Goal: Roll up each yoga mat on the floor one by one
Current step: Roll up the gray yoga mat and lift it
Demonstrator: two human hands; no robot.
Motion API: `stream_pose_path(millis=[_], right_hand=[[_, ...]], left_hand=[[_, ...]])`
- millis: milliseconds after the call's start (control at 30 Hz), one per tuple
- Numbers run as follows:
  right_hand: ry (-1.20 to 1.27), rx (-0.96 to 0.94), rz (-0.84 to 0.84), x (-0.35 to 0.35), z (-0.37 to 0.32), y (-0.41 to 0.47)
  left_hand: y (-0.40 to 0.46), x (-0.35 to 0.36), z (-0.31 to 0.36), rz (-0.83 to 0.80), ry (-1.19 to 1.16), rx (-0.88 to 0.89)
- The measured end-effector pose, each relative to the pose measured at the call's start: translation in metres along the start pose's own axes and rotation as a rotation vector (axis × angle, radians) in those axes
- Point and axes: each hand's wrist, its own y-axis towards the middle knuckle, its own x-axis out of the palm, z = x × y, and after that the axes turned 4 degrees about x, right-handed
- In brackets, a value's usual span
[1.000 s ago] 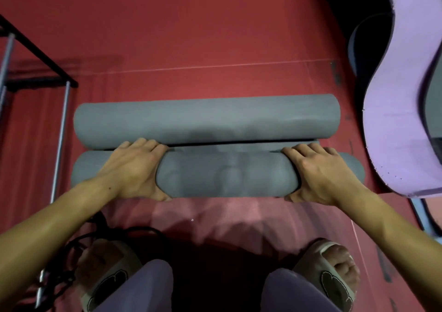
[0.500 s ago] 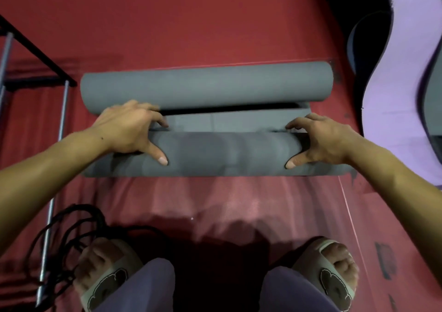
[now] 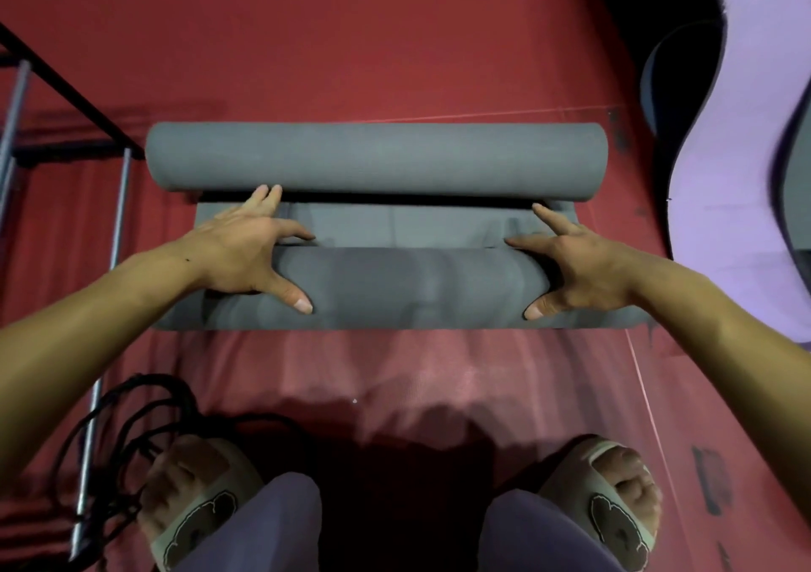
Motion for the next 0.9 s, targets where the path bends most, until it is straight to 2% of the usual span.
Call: stream_pose_path(millis=[100, 233, 367, 633, 767, 900], right_hand=[[0.072, -0.041, 0.061, -0.004, 0.0, 0.004], [0.034, -0.024, 0.074, -0.005, -0.001, 0.006], [0.113, -0.034, 0.13, -0.011, 0.001, 0.009], [0.22, 0.065, 0.079, -0.022, 0.001, 0.029], [0.193, 0.047, 0.097, -0.024, 0.003, 0.034], [0.185, 0.028, 0.094, -0.026, -0.001, 0.033]], left_hand=[[0.0, -0.007, 0.003, 0.028, -0.085, -0.033], [0.005, -0.015, 0.006, 0.01, -0.176, -0.024], [0.008, -0.018, 0.001, 0.077, -0.17, -0.003], [0.014, -0.022, -0.001, 0.194, -0.146, -0.004], [0.011, -0.016, 0.005, 0.263, -0.116, -0.001], [0.007, -0.014, 0.013, 0.267, -0.019, -0.026]])
